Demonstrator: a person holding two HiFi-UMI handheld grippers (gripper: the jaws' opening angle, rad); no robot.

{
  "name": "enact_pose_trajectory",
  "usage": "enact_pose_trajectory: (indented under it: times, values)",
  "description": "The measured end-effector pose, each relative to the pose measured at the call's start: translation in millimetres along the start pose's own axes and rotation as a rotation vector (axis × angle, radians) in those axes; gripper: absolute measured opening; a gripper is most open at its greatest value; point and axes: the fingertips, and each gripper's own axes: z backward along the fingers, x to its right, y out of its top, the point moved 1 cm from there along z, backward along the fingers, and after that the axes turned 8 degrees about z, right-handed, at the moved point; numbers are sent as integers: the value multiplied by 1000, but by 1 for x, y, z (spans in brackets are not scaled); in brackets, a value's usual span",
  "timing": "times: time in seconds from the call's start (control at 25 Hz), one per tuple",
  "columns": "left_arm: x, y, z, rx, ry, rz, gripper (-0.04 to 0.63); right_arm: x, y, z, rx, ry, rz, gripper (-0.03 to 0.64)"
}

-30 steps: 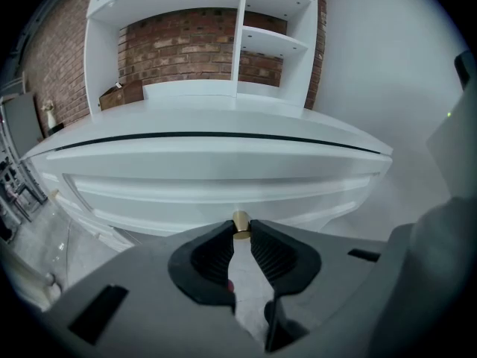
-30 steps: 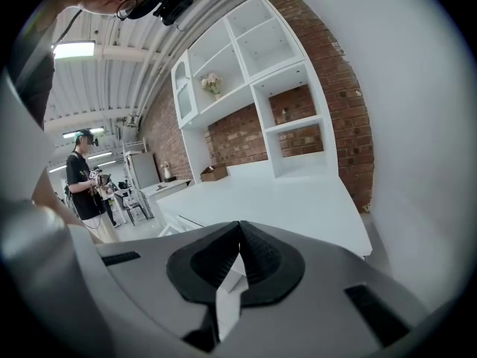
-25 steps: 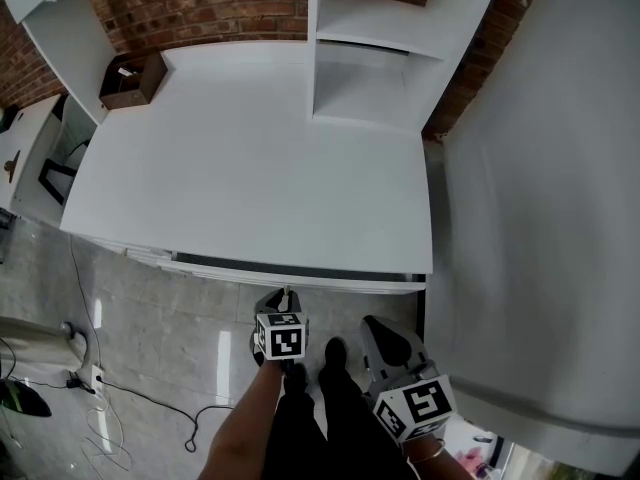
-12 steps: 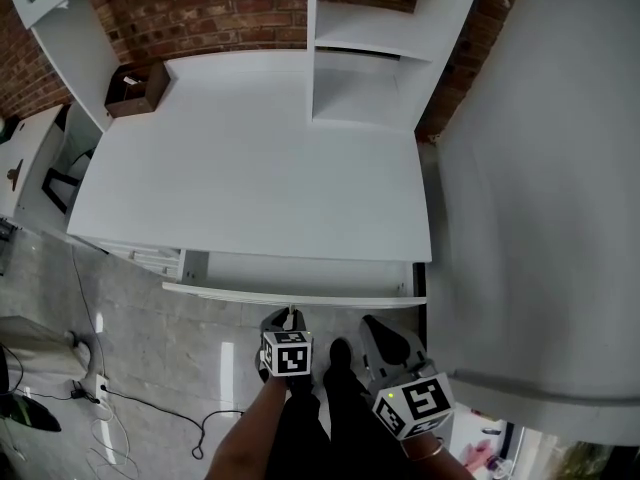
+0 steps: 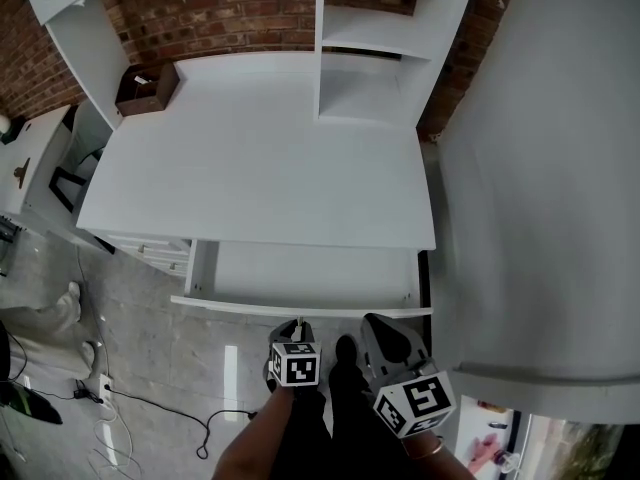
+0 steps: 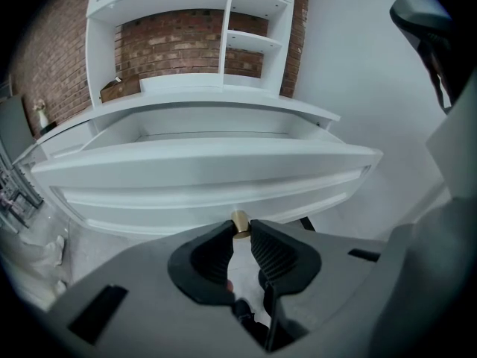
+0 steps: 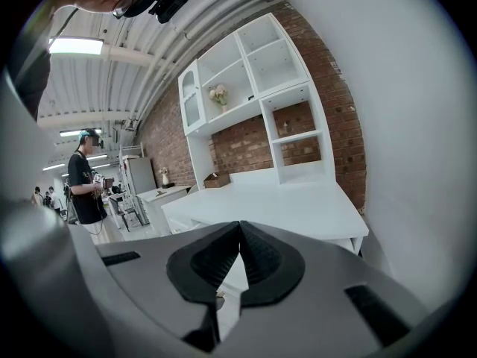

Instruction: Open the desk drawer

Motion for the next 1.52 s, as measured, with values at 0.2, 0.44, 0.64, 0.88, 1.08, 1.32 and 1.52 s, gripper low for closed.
enact_pose_trajectory:
  times: [0.2, 0.44, 0.64, 0.88, 1.08, 1.32, 1.52]
  values:
    - [1, -16, 11, -12, -5, -20, 81, -13, -4, 7, 3, -6, -3, 5]
    - [3, -32, 30, -41, -38, -18, 84, -21, -4, 12, 16, -13, -2, 5]
    - [-4, -41, 55, -69, -64, -11, 83, -31, -5, 10, 22, -11, -7, 5]
    - [-17, -27, 85, -36, -70, -5, 78, -46, -9, 9, 19, 8, -2, 5]
    - [-21, 12, 123, 86, -61, -22, 72, -53, -8, 11, 29, 12, 2, 5]
    - [-17, 54, 158, 222, -84, -13, 46, -54, -1, 16, 56, 6, 16, 5]
    - [-8, 89, 189, 328, -106, -25, 41, -51, 9, 24, 80, -11, 21, 5]
